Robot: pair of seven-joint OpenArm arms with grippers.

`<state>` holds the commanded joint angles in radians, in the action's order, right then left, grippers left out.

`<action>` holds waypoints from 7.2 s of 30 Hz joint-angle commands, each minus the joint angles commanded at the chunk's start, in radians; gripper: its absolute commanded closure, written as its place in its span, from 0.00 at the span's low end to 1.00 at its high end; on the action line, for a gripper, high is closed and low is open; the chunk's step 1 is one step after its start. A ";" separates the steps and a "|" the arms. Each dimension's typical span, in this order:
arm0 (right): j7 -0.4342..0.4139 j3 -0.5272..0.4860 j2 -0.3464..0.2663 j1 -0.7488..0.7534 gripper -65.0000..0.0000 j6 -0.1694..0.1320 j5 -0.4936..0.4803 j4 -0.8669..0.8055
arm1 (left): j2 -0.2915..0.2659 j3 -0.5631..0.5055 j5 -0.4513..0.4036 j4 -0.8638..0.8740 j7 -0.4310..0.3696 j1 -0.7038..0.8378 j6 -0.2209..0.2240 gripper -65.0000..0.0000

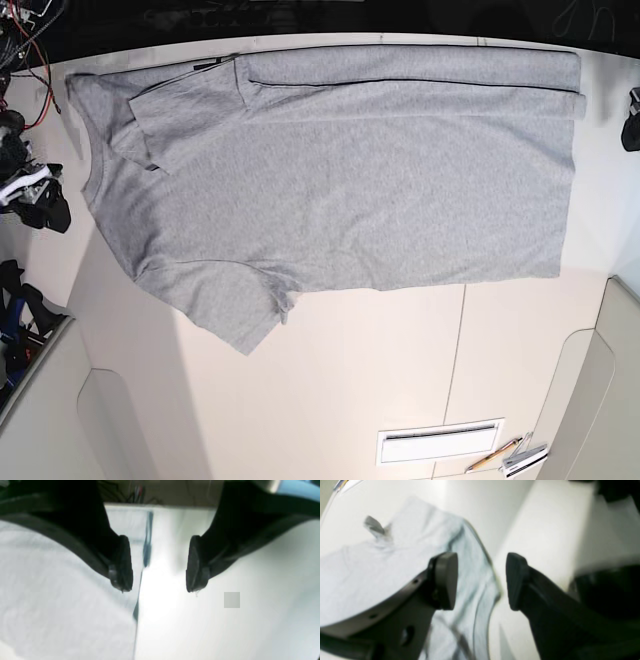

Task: Fold the T-shirt properly

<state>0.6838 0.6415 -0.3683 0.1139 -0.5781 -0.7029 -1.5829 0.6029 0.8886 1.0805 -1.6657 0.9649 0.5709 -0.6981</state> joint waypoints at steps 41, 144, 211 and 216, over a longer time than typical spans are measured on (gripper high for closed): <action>-0.269 -0.270 0.027 -0.518 0.53 0.073 0.338 0.738 | -0.016 -0.629 -0.341 0.824 -0.272 -0.822 0.000 0.35; -0.171 -0.533 0.187 -0.385 0.52 0.008 0.254 0.558 | 0.179 -0.628 0.170 0.578 0.318 -0.601 0.000 1.00; 0.117 -0.364 0.156 0.291 0.53 -0.001 0.029 -0.444 | 0.288 -0.282 0.403 0.578 0.431 -0.335 0.000 0.43; 0.050 -0.364 0.166 0.263 1.00 0.006 0.096 -0.455 | 0.210 -0.258 0.403 0.578 0.431 -0.272 0.000 0.40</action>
<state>0.7334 0.2771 -0.2020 0.3771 -0.5716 -0.6067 -2.0377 0.8131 0.6308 1.4835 -1.0874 1.3963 0.2993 -0.6981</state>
